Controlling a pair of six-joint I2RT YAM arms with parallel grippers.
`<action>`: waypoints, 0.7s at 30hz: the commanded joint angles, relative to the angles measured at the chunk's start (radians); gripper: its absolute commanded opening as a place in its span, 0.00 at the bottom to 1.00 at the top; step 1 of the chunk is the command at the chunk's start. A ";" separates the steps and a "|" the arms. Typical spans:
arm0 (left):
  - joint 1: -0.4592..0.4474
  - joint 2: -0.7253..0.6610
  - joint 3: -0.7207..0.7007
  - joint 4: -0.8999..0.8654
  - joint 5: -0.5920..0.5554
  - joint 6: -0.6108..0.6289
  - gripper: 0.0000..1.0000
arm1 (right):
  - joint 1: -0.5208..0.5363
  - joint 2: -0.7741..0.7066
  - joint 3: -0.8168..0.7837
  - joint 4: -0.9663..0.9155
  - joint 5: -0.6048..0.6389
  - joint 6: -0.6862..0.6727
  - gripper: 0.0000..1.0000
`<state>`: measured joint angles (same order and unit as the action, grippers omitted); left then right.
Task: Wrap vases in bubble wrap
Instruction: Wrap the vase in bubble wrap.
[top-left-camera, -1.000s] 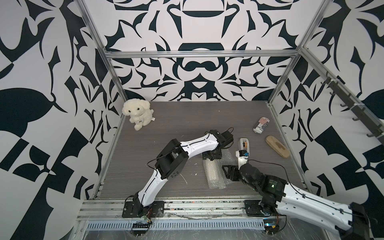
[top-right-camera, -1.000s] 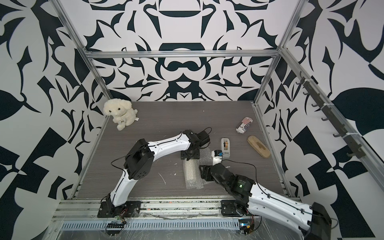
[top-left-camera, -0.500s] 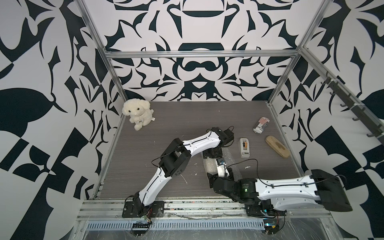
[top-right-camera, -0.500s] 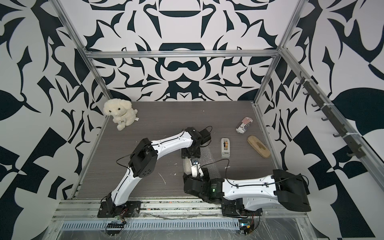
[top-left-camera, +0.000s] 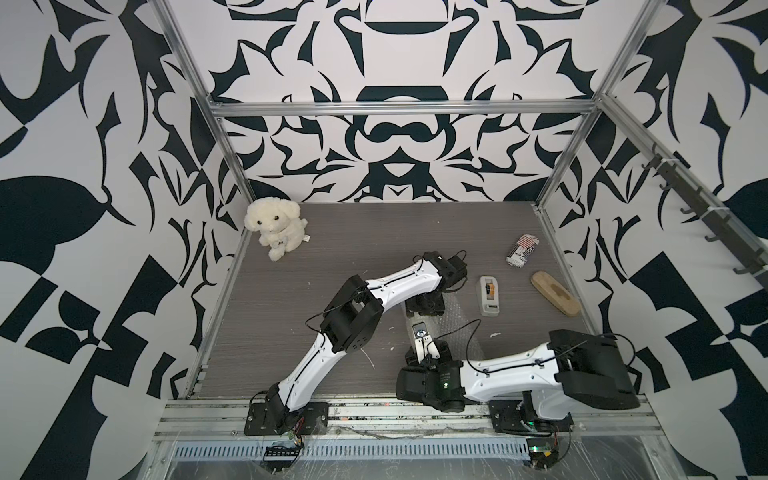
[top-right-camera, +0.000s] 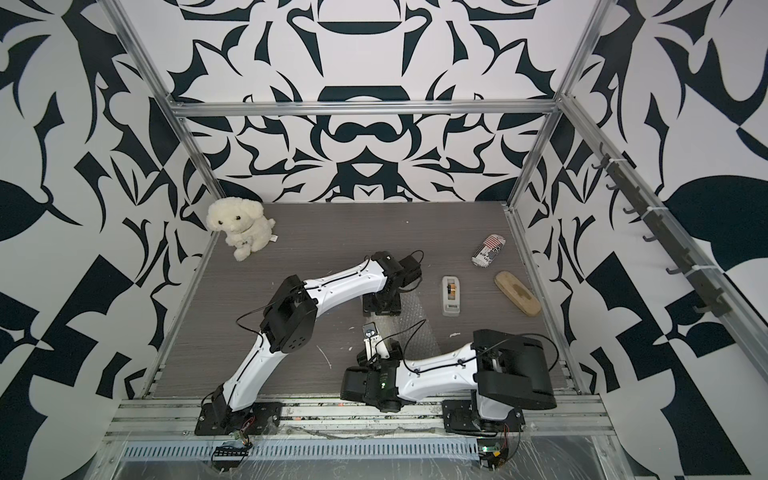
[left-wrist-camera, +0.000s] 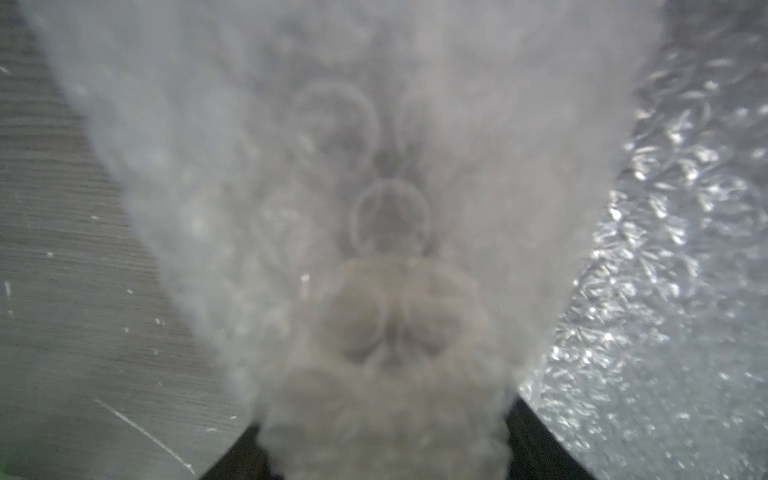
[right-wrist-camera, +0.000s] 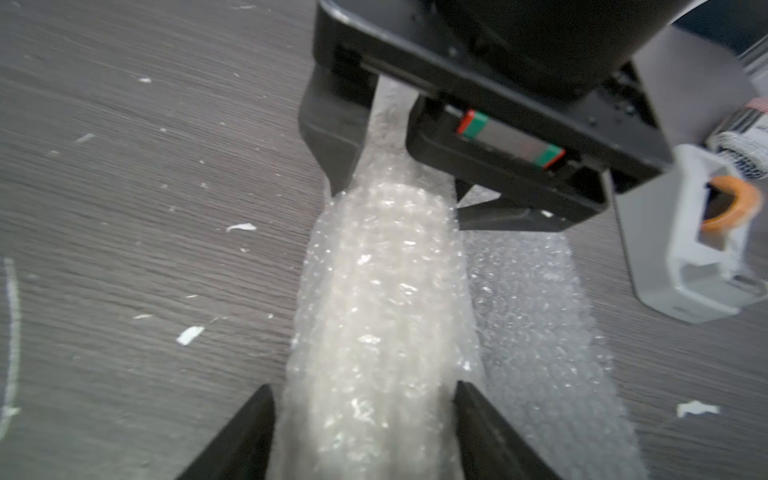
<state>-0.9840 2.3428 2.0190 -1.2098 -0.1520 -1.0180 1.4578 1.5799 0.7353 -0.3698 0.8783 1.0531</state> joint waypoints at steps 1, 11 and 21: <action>0.015 0.064 -0.042 0.031 0.022 0.000 0.52 | 0.007 0.015 0.025 -0.014 -0.004 0.046 0.59; 0.084 -0.135 -0.138 0.203 0.105 0.014 0.78 | 0.002 -0.104 -0.136 0.165 -0.100 0.092 0.52; 0.098 -0.435 -0.309 0.386 0.021 0.043 0.99 | -0.041 -0.272 -0.297 0.348 -0.199 0.114 0.51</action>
<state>-0.8787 2.0006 1.7935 -0.8989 -0.1009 -0.9745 1.4315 1.3384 0.4919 -0.0826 0.8261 1.1290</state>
